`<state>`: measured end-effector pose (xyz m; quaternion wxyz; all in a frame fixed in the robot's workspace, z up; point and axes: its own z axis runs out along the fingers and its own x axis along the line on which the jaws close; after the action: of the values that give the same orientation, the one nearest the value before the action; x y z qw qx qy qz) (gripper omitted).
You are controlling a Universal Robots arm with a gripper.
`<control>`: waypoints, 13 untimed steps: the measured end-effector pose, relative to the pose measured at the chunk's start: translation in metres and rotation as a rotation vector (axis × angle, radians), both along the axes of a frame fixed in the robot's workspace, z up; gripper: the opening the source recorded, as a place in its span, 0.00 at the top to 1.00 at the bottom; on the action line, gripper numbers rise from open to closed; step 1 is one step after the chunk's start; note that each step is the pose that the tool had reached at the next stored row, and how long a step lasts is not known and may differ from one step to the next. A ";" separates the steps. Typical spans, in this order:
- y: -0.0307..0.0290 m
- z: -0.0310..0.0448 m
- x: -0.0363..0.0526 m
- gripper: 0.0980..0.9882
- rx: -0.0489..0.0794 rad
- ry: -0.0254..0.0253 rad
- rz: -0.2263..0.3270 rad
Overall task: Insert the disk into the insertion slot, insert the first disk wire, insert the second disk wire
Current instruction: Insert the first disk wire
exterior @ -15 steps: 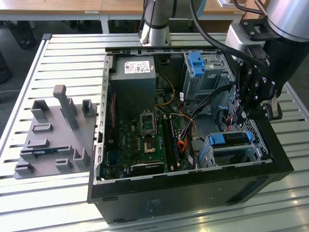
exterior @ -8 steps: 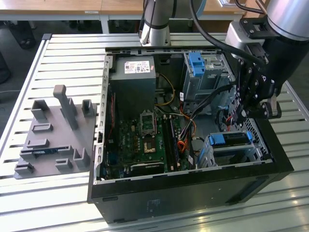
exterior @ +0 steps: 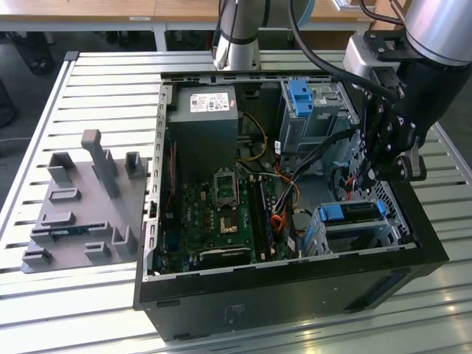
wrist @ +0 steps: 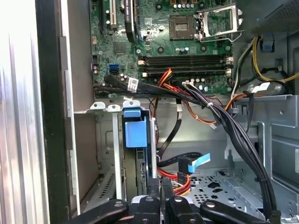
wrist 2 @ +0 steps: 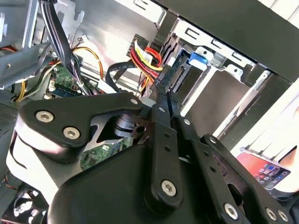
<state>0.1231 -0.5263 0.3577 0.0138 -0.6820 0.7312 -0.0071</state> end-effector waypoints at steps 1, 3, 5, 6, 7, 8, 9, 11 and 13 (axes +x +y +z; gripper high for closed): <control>0.0008 -0.0005 0.0005 0.92 0.000 0.0003 -0.003; 0.0024 -0.0011 0.0012 0.90 0.000 0.0012 -0.011; 0.0040 -0.0014 0.0020 0.90 0.000 0.0024 -0.018; 0.0046 -0.0014 0.0023 0.83 0.000 0.0039 -0.022; 0.0052 -0.0015 0.0025 0.83 0.000 0.0064 -0.026; 0.0057 -0.0016 0.0026 0.83 0.000 0.0095 -0.029; 0.0063 -0.0017 0.0027 0.83 0.000 0.0127 -0.033; 0.0073 -0.0020 0.0032 0.83 0.000 0.0174 -0.041; 0.0075 -0.0029 0.0060 0.83 0.000 0.0189 -0.044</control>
<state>0.1291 -0.5188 0.3548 0.0066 -0.6659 0.7460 -0.0011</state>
